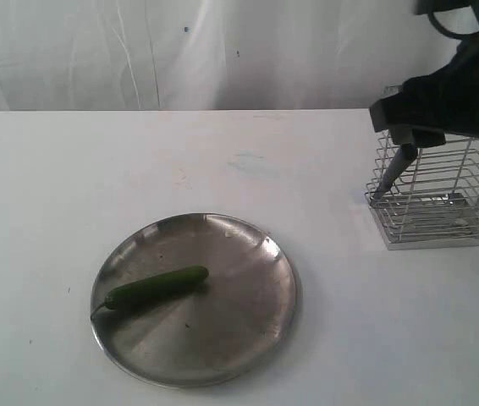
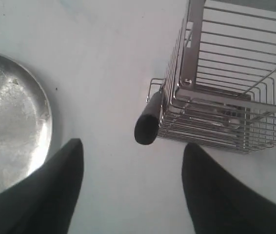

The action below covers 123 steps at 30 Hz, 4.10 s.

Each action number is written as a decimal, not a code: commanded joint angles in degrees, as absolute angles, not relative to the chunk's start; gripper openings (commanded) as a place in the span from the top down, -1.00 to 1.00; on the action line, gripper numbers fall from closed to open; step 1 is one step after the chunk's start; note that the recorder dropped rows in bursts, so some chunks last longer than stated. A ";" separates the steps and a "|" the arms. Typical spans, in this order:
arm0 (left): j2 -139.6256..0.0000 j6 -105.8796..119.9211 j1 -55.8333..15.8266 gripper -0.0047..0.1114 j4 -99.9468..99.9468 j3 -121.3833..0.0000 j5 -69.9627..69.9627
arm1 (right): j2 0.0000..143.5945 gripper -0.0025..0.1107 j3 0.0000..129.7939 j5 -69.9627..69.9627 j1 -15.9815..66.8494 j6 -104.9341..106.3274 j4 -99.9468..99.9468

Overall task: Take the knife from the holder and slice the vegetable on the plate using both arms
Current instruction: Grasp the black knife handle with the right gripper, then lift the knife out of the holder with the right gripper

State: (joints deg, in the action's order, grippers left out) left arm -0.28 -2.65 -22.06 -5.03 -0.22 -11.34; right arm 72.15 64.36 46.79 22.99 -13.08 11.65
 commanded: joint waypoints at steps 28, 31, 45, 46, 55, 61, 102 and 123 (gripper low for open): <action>0.00 -2.68 -21.85 0.92 -5.46 0.00 -11.53 | 89.56 0.30 65.53 37.08 19.31 -14.20 15.57; 0.00 -2.68 -21.85 0.92 -5.46 0.00 -11.53 | 89.56 0.31 66.40 36.81 19.31 -14.20 15.62; 0.00 -2.68 -21.85 0.92 -5.46 0.00 -11.53 | 89.56 0.33 67.82 37.51 19.31 -14.20 18.32; 0.00 -2.68 -21.85 0.92 -5.46 0.00 -11.53 | 89.56 0.36 67.82 37.51 19.31 -14.20 18.63; 0.00 -2.68 -21.85 0.92 -5.46 0.00 -11.53 | 88.91 0.81 69.23 41.30 19.31 -14.20 19.95; 0.00 -2.68 -21.85 0.92 -5.46 0.00 -11.53 | 85.47 0.82 69.55 43.71 19.31 -14.20 19.95; 0.00 -2.58 -21.85 0.92 -5.46 0.00 -11.53 | 57.98 0.82 68.83 52.96 27.07 -4.79 -0.61; 0.00 -2.58 -21.85 0.92 -5.46 0.00 -11.53 | 55.39 0.92 23.74 -10.03 39.62 -8.87 0.00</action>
State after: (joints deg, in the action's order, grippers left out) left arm -0.28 -2.54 -22.06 -5.00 -0.22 -11.34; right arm 53.86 25.82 -4.34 39.52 -8.86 -0.37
